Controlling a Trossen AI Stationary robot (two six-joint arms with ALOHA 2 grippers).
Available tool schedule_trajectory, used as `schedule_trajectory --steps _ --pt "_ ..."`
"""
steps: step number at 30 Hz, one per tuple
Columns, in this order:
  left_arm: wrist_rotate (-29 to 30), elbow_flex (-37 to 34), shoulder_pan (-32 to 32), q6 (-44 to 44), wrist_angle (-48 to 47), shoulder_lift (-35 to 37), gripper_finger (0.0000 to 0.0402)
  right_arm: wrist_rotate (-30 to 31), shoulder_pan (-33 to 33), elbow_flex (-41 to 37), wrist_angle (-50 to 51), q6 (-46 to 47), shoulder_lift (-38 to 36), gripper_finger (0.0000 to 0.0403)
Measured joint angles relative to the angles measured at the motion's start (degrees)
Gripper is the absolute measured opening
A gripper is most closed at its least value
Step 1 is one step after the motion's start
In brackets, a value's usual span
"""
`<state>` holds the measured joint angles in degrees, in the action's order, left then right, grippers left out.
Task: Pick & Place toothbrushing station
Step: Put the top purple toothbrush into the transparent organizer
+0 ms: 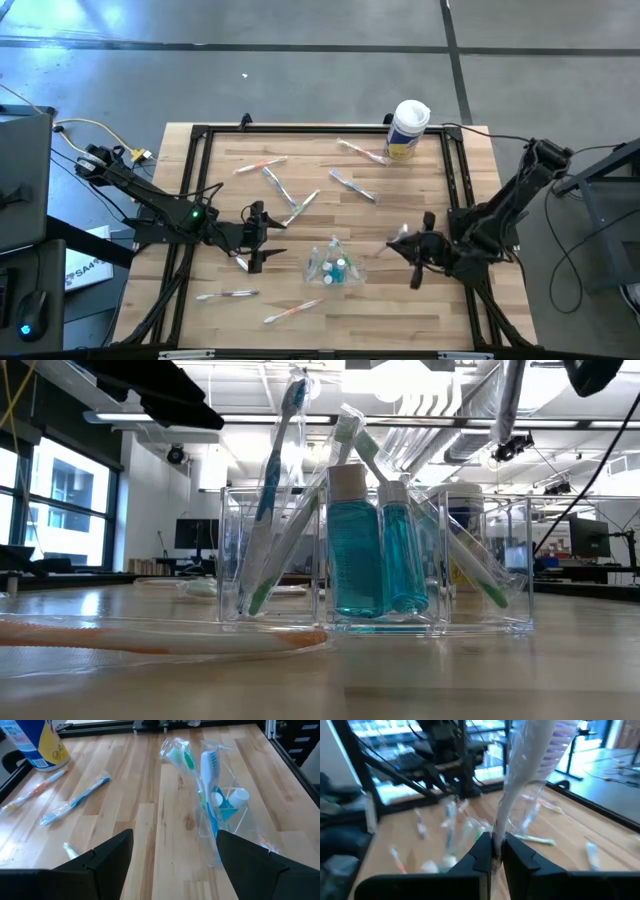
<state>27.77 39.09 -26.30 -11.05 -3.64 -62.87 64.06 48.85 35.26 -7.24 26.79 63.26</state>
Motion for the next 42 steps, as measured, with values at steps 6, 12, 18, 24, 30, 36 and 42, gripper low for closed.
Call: schedule_trajectory --steps 6,12,18,24,30,36,42 --pt "0.00 0.00 0.02 0.22 0.04 0.00 0.0285 -7.72 -1.20 -5.33 -17.82 -9.79 0.00 0.0019" --pt "0.20 0.00 0.02 0.26 0.11 0.00 0.0285 -18.39 -3.77 -8.01 -26.41 -16.26 2.03 0.0019" --pt "0.22 0.00 0.02 0.25 0.11 0.00 0.0285 -26.83 -7.64 -8.08 -33.21 -20.90 7.96 0.0020" --pt "0.24 0.00 0.02 0.25 0.11 0.00 0.0285 -36.32 -11.31 -8.06 -40.50 -23.43 12.56 0.0020" --pt "0.24 0.00 0.02 0.24 0.13 0.00 0.0285 -37.08 -13.41 -8.06 -39.30 -20.75 15.07 0.0020" --pt "0.26 0.00 0.02 0.24 0.15 0.00 0.0285 -36.64 -14.67 -8.04 -39.03 -19.37 17.35 0.0020" --pt "0.26 0.00 0.02 0.24 0.15 0.00 0.0285 -32.41 -15.12 -8.02 -33.34 -16.61 17.99 0.0020"
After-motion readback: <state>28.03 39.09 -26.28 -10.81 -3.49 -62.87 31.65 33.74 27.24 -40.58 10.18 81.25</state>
